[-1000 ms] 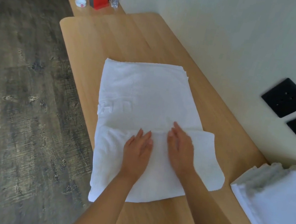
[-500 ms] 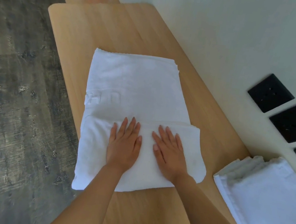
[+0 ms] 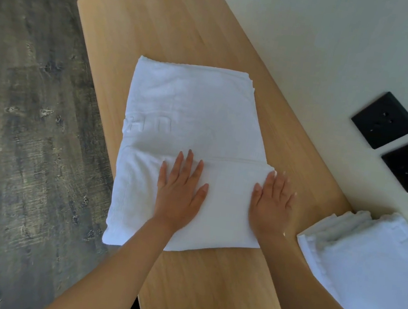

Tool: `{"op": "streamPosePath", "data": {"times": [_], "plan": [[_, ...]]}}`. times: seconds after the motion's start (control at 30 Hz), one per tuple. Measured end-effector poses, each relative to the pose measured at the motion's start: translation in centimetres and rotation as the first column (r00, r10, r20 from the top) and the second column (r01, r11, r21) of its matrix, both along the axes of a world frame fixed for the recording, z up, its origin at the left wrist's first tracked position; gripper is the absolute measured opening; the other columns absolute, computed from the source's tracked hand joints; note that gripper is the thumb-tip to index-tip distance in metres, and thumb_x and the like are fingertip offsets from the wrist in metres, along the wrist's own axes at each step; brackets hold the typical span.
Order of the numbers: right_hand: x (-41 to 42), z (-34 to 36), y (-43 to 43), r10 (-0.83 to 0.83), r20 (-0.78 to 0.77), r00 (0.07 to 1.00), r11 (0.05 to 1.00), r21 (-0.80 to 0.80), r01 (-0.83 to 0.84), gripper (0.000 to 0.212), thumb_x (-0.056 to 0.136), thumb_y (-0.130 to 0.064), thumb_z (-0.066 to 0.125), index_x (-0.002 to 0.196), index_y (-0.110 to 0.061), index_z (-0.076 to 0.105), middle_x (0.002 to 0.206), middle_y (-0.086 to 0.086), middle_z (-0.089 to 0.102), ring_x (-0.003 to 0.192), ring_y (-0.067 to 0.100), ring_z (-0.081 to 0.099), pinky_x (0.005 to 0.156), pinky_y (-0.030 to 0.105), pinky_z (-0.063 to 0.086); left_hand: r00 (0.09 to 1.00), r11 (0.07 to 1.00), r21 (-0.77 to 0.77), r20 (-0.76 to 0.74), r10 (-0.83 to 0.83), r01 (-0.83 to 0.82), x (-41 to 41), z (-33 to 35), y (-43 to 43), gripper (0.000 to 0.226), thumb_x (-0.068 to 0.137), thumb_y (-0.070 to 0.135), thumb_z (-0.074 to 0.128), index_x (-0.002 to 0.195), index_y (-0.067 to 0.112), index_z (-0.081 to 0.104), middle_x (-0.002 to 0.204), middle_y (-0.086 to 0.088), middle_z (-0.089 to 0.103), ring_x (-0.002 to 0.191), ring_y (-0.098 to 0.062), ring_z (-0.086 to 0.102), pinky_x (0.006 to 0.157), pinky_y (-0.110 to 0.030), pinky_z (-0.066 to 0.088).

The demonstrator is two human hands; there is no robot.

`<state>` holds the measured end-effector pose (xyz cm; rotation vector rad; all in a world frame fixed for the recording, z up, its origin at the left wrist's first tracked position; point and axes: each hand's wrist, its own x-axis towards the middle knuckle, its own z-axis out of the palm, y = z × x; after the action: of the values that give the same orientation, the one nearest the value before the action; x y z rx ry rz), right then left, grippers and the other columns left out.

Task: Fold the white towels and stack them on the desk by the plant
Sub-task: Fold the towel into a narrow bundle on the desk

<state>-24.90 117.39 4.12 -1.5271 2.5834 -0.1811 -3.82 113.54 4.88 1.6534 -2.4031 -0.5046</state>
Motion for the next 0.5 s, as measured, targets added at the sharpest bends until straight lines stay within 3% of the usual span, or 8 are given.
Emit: {"op": "streamPosePath", "data": {"times": [0.1, 0.2, 0.37, 0.5], "plan": [[2.7, 0.4, 0.2, 0.196, 0.061, 0.979, 0.969, -0.164, -0.183, 0.058, 0.099, -0.039, 0.01, 0.152, -0.014, 0.01, 0.16, 0.007, 0.005, 0.147, 0.022, -0.002, 0.119, 0.044, -0.003, 0.998, 0.998, -0.006, 0.023, -0.056, 0.056, -0.6, -0.1, 1.6, 0.065, 0.094, 0.053, 0.002, 0.152, 0.026, 0.009, 0.157, 0.004, -0.012, 0.145, -0.012, -0.018, 0.116, -0.042, -0.016], [4.8, 0.2, 1.5, 0.338, 0.125, 0.933, 0.94, -0.083, -0.33, 0.059, 0.096, -0.046, 0.003, 0.15, -0.025, 0.0, 0.158, -0.005, -0.009, 0.146, 0.012, -0.011, 0.12, 0.039, -0.007, 0.993, 0.998, 0.037, 0.106, -0.048, 0.044, -0.1, -0.2, 1.5, 0.07, 0.088, 0.054, -0.009, 0.153, 0.03, 0.001, 0.155, 0.006, -0.021, 0.143, -0.01, -0.023, 0.115, -0.04, -0.02], [3.3, 0.0, 1.3, 0.195, 0.053, 0.979, 0.979, 0.047, -0.197, 0.062, 0.089, -0.058, -0.008, 0.145, -0.034, -0.015, 0.159, -0.004, -0.015, 0.146, 0.015, -0.015, 0.118, 0.041, -0.011, 0.982, 0.994, 0.087, 0.181, 0.055, -0.072, 3.3, 0.4, 0.2, 0.065, 0.089, 0.056, -0.009, 0.151, 0.036, -0.005, 0.16, -0.002, -0.016, 0.145, -0.015, -0.019, 0.115, -0.039, -0.019], [1.8, 0.4, 2.0, 0.072, 0.066, 0.995, 0.988, 0.134, -0.081, 0.065, 0.093, -0.062, 0.005, 0.15, -0.035, -0.01, 0.161, 0.001, -0.011, 0.148, 0.024, -0.004, 0.119, 0.045, 0.008, 0.919, 0.978, 0.061, 0.359, 0.164, -0.198, 5.3, 0.9, 0.8, 0.055, 0.095, 0.056, 0.001, 0.147, 0.044, -0.012, 0.159, -0.002, -0.019, 0.144, -0.02, -0.023, 0.109, -0.057, -0.018]]}}
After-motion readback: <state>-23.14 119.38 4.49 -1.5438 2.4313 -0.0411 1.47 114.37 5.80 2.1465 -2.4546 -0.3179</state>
